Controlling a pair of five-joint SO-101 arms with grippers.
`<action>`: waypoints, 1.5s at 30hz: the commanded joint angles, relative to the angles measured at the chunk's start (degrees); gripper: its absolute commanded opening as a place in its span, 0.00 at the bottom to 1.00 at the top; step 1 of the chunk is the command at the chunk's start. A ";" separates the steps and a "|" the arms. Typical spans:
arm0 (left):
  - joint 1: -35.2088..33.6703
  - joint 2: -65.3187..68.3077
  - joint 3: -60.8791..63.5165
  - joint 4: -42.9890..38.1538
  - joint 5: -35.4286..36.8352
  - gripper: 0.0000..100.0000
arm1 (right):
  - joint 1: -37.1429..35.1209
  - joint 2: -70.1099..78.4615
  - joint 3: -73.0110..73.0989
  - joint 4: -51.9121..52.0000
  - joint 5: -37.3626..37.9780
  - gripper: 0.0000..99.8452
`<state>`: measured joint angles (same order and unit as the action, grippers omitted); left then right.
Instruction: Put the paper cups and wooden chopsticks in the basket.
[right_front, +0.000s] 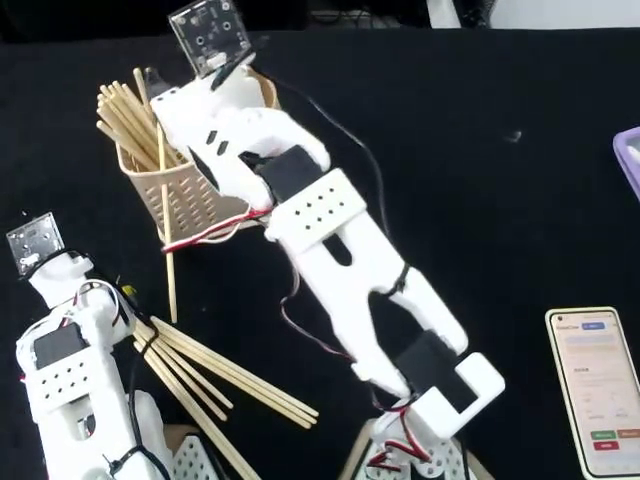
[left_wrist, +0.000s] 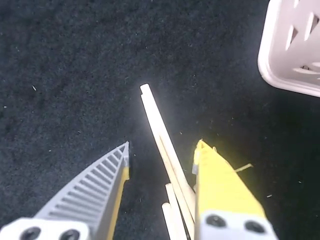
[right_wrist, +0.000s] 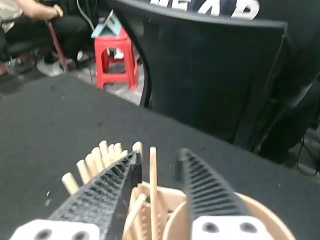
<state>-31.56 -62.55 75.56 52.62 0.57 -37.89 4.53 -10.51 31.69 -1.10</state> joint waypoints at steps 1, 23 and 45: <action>0.75 -0.70 -0.66 -0.26 0.26 0.22 | -3.25 -0.31 -3.74 2.99 0.44 0.02; 1.19 -0.70 -2.15 4.57 0.26 0.22 | -5.71 5.49 5.58 -2.81 -8.26 0.12; 1.19 -0.70 -2.24 4.40 0.26 0.22 | -5.45 2.77 1.45 1.76 -8.00 0.13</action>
<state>-31.12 -62.55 75.56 56.92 0.57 -43.08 10.77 -4.62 33.19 -8.92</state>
